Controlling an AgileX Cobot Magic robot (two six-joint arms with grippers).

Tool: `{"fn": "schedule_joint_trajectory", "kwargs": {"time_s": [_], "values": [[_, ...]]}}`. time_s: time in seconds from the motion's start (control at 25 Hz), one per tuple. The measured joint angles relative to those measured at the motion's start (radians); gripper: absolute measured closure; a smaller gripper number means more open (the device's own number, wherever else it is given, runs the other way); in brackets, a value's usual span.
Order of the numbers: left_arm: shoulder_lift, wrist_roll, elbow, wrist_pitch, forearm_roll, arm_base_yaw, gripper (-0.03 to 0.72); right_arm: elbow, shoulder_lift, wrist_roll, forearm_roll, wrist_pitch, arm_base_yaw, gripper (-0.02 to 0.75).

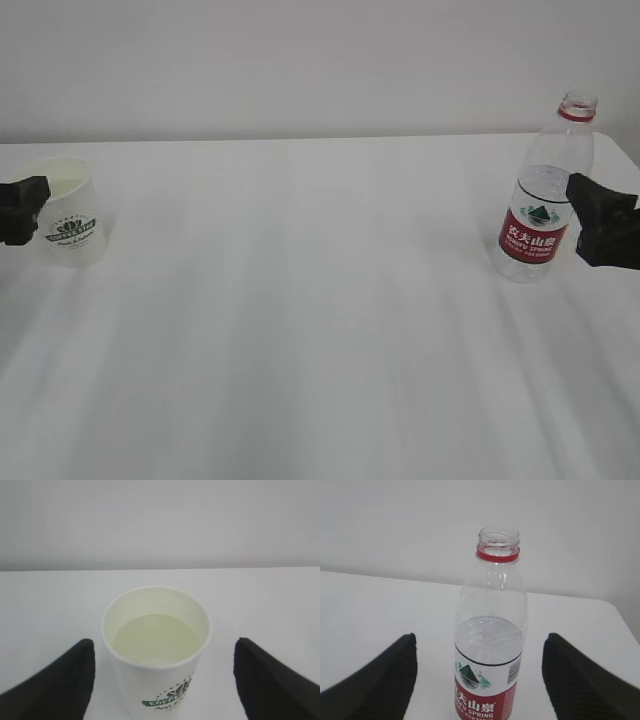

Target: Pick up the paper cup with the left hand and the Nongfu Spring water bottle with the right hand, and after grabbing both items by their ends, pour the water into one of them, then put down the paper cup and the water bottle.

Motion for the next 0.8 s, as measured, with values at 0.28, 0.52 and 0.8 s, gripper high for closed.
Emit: {"fn": "schedule_joint_trajectory", "kwargs": {"time_s": [0.28, 0.52, 0.8], "values": [[-0.152, 0.000, 0.003, 0.124, 0.016, 0.000, 0.079, 0.000, -0.110, 0.000, 0.010, 0.085, 0.000, 0.146], [-0.307, 0.000, 0.003, 0.232, 0.027, 0.000, 0.088, 0.002, -0.210, -0.014, 0.012, 0.168, 0.000, 0.145], [-0.496, -0.002, 0.008, 0.399, 0.062, 0.000, 0.095, 0.005, -0.350, -0.044, 0.020, 0.284, 0.000, 0.145]]}}
